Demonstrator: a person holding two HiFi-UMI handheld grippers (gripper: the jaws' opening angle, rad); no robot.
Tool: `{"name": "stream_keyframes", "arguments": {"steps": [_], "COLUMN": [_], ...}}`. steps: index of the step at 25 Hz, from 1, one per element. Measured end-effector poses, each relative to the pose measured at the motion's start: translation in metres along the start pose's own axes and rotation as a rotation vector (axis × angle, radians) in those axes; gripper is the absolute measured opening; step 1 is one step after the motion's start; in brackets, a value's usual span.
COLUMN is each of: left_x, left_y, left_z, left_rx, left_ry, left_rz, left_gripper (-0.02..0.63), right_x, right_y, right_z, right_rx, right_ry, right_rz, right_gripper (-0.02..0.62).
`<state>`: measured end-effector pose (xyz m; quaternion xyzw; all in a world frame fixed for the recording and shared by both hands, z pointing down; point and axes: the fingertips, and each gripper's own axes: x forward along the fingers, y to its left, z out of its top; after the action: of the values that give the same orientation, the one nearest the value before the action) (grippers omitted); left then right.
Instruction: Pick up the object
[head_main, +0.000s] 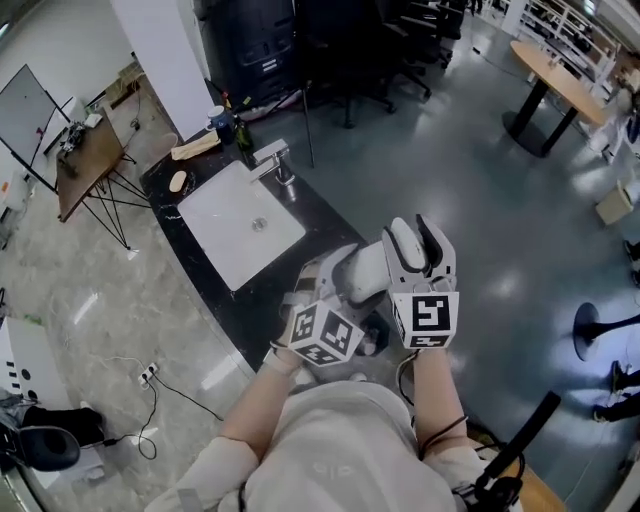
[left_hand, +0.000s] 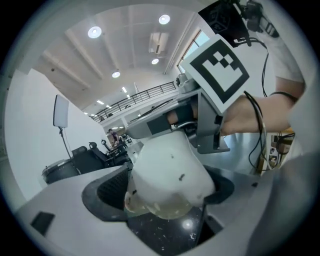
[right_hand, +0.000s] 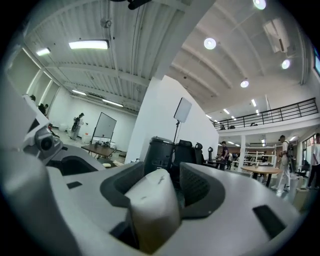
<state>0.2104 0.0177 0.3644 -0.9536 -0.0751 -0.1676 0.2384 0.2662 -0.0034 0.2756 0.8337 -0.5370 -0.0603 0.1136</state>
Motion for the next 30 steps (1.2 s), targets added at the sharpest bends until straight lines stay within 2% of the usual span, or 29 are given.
{"name": "stream_keyframes", "arguments": {"steps": [6,15,23,30], "left_x": [0.026,0.053,0.063,0.068], "left_y": [-0.019,-0.054,-0.076,-0.079], "left_z": [0.032,0.072,0.078,0.075], "left_rx": [0.116,0.246,0.283,0.295], "left_ry": [-0.058,-0.130,-0.163,-0.161], "left_rz": [-0.068,-0.142,-0.197,-0.215], "left_gripper": [0.408,0.408,0.408,0.408], "right_x": [-0.032,-0.083,-0.104,-0.105], "right_y": [-0.044,-0.094,-0.108,-0.112], "right_z": [0.008,0.007,-0.004,-0.014], "right_rx": [-0.006,-0.008,-0.009,-0.006], "right_ry": [-0.057,-0.106,-0.101,-0.078], "right_rz": [-0.151,-0.313,-0.382,-0.398], "right_gripper": [0.238,0.239,0.239,0.239]}}
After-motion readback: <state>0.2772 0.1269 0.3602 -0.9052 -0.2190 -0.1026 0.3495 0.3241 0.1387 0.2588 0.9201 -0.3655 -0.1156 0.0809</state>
